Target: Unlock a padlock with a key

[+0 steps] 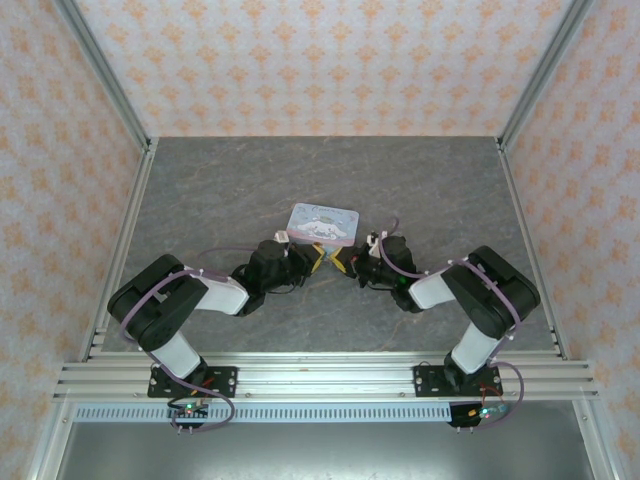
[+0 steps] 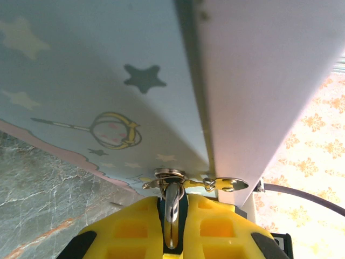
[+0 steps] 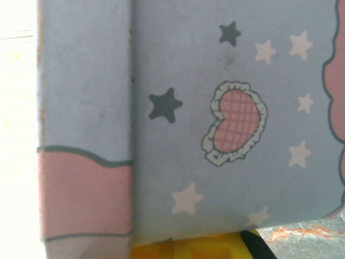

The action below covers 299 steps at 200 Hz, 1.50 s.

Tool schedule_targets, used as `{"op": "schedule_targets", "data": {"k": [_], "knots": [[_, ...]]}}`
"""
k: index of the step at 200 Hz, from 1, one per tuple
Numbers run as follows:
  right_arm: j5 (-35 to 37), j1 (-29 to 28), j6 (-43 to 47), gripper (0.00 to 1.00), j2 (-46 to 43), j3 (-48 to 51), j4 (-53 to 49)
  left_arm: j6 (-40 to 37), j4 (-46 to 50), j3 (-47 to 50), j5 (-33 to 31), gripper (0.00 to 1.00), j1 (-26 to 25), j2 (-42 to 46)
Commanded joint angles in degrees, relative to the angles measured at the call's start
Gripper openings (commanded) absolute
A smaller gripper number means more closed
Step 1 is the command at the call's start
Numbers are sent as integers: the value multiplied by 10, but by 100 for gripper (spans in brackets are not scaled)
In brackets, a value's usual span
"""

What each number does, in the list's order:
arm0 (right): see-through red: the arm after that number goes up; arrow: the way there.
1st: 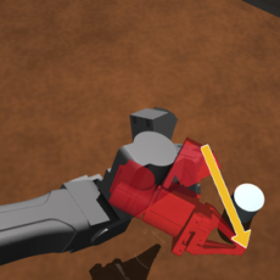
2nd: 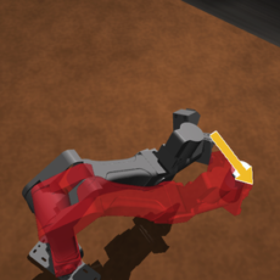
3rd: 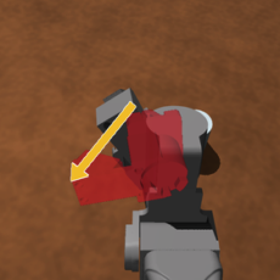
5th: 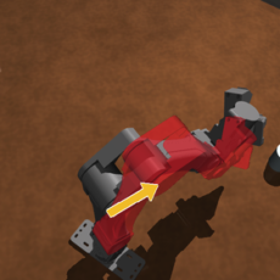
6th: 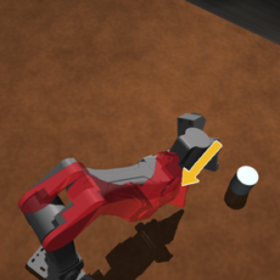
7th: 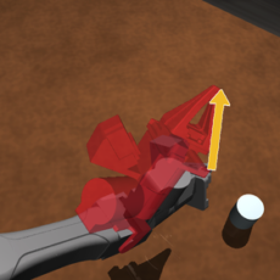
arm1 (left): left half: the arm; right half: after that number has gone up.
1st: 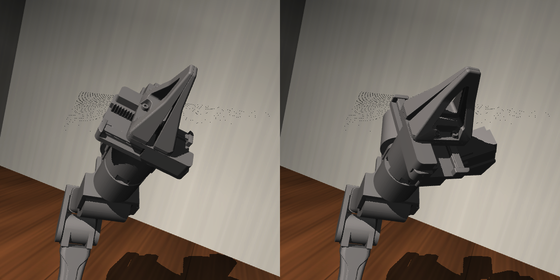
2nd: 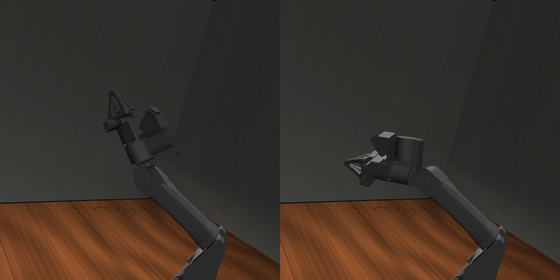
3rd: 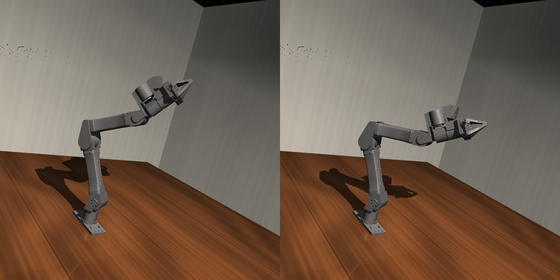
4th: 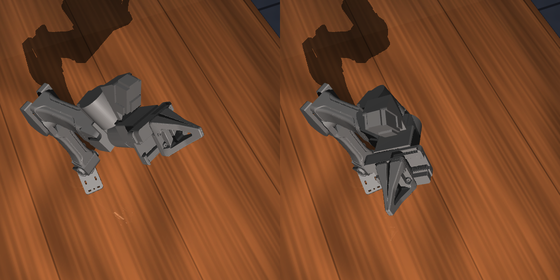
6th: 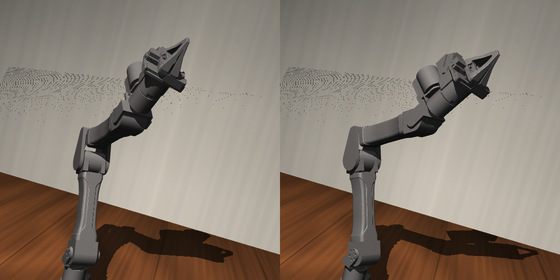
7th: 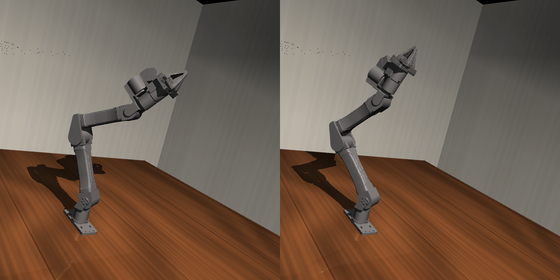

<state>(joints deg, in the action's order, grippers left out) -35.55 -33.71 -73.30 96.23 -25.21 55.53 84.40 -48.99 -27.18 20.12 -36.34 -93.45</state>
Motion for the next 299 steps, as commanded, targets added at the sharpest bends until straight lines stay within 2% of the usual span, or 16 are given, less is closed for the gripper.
{"op": "schedule_targets", "data": {"k": [1,51,97,132,161,223,272,299], "knots": [[-3,-4,-5,0,9,-9,46,-5,-29,-10,8,0,-3,11],[-21,-4,9,0,23,-28,73,16,-62,-13,26,0,-5,-7],[-30,-5,78,0,26,-60,69,52,-131,-15,30,0,-18,-42],[-27,-5,42,0,61,-69,106,47,-127,-14,20,0,-18,-48],[-32,-5,9,0,72,-75,120,6,-98,-18,13,0,-18,-44],[-33,-5,-12,0,47,-73,62,-113,-24,-16,-3,0,-18,-30],[-34,-5,-128,0,71,-78,116,-306,19,-23,23,0,-17,-16],[-31,-4,-180,0,79,-79,141,-372,35,-24,53,0,-14,-12]]}}
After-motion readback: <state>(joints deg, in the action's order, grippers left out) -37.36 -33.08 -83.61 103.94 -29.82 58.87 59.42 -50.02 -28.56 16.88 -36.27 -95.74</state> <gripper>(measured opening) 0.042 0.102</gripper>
